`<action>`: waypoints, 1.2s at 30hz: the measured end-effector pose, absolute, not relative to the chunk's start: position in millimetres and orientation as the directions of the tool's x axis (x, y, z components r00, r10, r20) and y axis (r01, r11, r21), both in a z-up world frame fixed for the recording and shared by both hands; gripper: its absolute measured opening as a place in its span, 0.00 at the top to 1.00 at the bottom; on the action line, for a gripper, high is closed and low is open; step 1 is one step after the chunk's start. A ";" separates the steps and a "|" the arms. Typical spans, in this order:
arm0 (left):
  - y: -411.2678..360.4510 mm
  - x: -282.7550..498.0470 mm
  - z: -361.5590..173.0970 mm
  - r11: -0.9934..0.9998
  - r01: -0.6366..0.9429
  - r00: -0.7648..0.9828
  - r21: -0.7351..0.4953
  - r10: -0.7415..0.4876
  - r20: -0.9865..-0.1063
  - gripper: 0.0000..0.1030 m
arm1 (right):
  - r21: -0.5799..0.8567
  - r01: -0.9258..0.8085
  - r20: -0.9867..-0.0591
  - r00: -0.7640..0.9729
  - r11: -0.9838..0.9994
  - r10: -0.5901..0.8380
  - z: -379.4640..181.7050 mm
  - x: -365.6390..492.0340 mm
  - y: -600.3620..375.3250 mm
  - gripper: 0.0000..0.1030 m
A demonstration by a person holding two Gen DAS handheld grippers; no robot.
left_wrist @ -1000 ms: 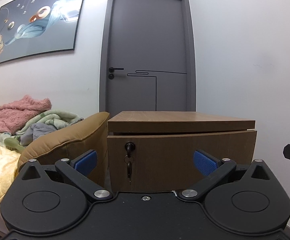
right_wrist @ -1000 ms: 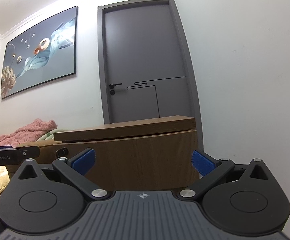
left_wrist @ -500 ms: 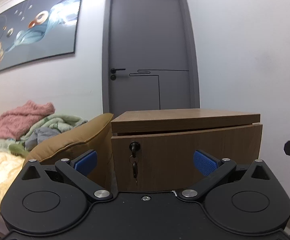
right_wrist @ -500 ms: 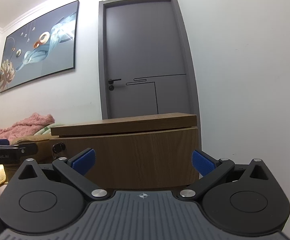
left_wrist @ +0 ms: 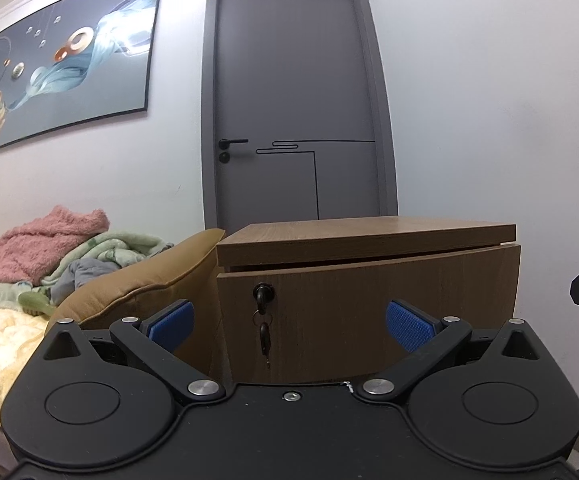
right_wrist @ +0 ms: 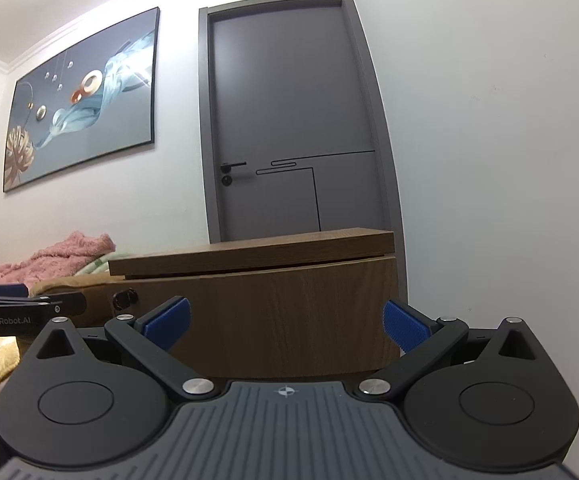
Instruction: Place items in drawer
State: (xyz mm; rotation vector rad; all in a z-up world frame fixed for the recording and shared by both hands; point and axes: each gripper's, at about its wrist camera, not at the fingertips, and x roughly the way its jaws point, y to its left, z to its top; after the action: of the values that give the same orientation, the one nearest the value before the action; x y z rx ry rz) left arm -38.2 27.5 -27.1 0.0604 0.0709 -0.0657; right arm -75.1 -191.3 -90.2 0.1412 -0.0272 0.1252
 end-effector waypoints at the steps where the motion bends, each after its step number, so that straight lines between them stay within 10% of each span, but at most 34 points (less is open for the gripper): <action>1: 28.5 -38.9 -26.8 0.996 0.067 0.995 0.052 -0.063 -0.072 0.01 | 0.143 -0.130 0.038 0.991 0.981 0.126 -90.3 -75.2 -191.0 0.00; 36: 39.6 -46.9 -24.9 0.997 0.061 0.996 0.044 -0.058 -0.069 0.01 | 0.101 -0.144 0.027 0.989 0.984 0.142 -91.0 -67.8 -173.6 0.00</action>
State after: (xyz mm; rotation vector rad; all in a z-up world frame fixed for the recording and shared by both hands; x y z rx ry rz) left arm -46.9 39.6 -24.9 0.0461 0.0679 -0.0598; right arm -67.8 -173.6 -91.0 0.1027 -0.0201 0.1440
